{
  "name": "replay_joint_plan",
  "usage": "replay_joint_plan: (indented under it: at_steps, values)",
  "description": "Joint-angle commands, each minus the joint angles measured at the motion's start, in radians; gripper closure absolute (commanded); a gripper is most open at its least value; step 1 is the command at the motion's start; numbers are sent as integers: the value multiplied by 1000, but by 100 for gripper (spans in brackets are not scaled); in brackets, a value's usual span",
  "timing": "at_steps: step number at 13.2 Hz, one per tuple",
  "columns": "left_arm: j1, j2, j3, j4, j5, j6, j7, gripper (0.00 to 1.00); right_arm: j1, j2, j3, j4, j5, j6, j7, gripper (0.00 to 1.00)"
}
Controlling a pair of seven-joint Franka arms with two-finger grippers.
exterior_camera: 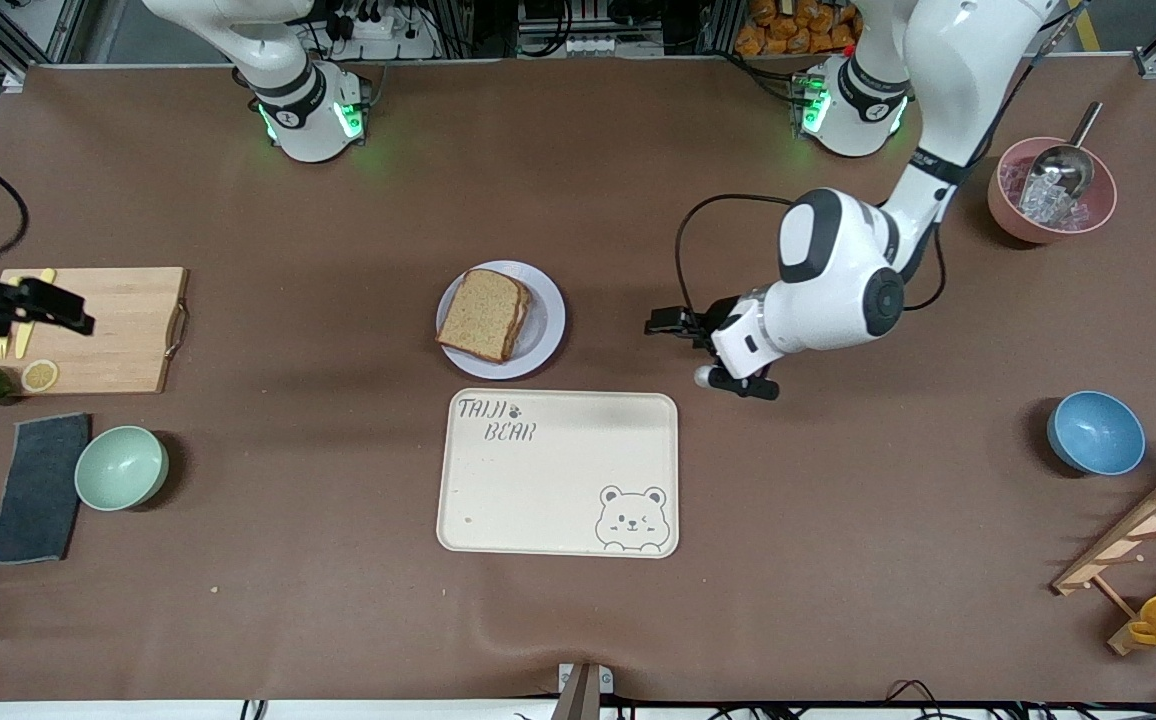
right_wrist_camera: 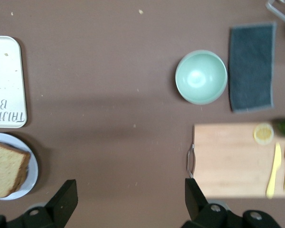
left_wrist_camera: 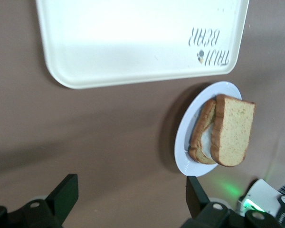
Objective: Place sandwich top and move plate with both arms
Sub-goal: 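Withdraw the right gripper while the left gripper reaches toward the plate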
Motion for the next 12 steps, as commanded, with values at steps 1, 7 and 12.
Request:
replay_joint_plan:
  at_steps: [1, 7, 12]
  values:
    - [2, 31, -26, -11, -95, 8, 49, 0, -57, -70, 40, -24, -20, -56, 39, 0]
    - [2, 118, -30, -48, -416, 59, 406, 0, -82, -124, 74, -22, -15, -136, 13, 0]
    - [-22, 212, -30, -53, -810, 100, 787, 0, -48, -139, 74, -22, -20, -173, -18, 0]
